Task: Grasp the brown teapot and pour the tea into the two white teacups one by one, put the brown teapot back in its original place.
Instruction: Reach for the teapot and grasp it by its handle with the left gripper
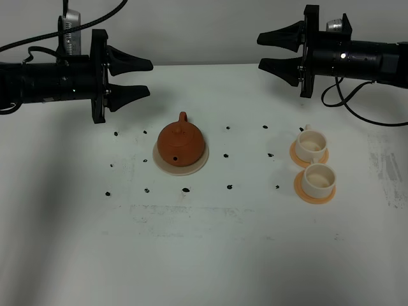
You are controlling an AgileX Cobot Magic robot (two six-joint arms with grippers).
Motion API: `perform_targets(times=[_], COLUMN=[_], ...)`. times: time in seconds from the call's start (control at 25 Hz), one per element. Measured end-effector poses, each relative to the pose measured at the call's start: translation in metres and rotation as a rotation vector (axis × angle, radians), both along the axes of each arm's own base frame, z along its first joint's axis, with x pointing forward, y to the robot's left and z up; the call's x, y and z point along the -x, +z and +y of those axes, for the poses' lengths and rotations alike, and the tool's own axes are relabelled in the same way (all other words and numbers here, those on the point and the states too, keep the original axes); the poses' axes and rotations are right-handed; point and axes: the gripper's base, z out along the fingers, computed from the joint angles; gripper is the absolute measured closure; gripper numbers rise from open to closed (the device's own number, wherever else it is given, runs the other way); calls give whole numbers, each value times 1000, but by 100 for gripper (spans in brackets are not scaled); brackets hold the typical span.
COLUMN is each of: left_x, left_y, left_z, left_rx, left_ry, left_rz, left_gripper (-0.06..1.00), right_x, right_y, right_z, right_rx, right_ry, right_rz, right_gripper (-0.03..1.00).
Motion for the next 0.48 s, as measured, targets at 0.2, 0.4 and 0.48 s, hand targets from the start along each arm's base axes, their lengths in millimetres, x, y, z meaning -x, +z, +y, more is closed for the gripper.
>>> perform_targets(times=[0.2,0.4,0.48], left_x=[0,1,3], left_y=[0,1,5], left_z=[0,0,0], left_rx=[-8,-60,-106], left_ry=[-5,-51,-80], left_rz=[-14,-110,-160], left_gripper=[47,47,47], right_x=[0,2,3], right_y=[0,-2,3], right_z=[0,0,0], right_rx=[24,98,156], right_ry=[9,42,52], right_rz=[-43,-151,-204], right_gripper=[50,50,50])
